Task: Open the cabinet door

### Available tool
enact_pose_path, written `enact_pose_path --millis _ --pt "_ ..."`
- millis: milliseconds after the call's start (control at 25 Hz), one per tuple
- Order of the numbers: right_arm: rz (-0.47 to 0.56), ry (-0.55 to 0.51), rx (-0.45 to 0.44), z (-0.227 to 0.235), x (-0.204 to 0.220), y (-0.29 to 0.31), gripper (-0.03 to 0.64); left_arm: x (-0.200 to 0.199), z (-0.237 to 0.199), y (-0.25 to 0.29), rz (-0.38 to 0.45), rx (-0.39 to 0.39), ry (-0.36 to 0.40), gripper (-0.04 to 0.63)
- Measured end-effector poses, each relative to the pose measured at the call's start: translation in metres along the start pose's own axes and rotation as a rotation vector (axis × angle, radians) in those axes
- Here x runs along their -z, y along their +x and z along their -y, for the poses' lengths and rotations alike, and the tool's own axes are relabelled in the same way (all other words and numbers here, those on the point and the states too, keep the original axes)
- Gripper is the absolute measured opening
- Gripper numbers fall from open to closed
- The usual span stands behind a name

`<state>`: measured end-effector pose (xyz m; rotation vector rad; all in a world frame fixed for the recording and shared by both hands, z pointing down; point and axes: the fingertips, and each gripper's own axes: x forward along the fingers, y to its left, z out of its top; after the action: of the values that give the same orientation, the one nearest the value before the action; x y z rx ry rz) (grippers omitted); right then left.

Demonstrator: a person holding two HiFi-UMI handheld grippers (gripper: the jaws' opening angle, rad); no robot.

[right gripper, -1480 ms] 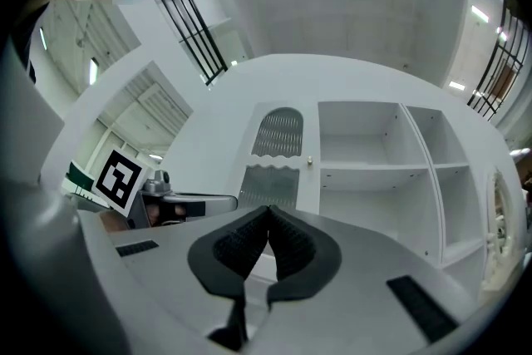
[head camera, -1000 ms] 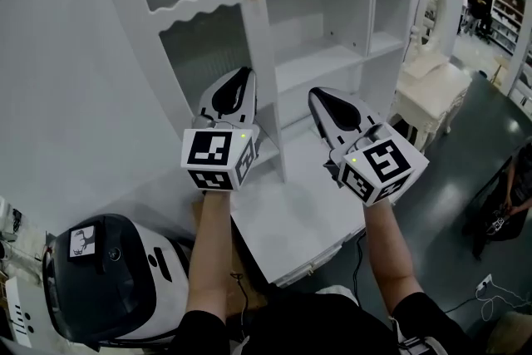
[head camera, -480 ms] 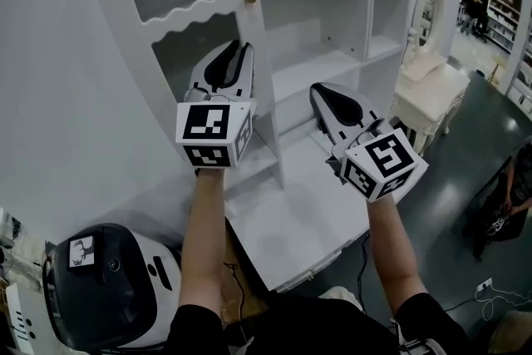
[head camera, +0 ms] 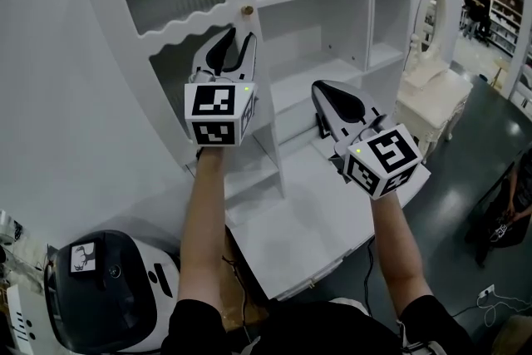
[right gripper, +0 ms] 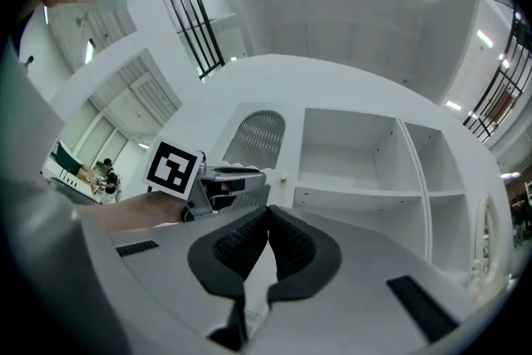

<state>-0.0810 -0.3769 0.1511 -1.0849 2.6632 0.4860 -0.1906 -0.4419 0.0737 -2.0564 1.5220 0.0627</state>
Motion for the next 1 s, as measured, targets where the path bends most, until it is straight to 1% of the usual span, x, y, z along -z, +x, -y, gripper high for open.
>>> enact_pose_path --millis 320,440,680,840,1000 --pt "-0.002 -0.001 -0.002 0.010 0.004 0.005 0.018 0.000 -0.005 0.034 -0.004 -0.017 0.072 0.144" --pt "0.000 0.000 0.001 0.014 0.005 0.007 0.018 0.000 -0.008 0.044 0.001 -0.024 0.090 0.149" --pt "-0.005 -0.002 0.001 0.019 0.008 0.009 0.018 0.002 -0.012 0.060 -0.010 -0.053 0.170 0.152" --pt "-0.013 0.003 0.002 0.021 0.013 0.009 0.018 0.006 -0.012 0.071 -0.023 -0.068 0.210 0.152" --pt "-0.011 0.007 0.008 0.026 0.014 0.006 0.018 0.004 -0.014 0.076 -0.021 -0.102 0.244 0.152"
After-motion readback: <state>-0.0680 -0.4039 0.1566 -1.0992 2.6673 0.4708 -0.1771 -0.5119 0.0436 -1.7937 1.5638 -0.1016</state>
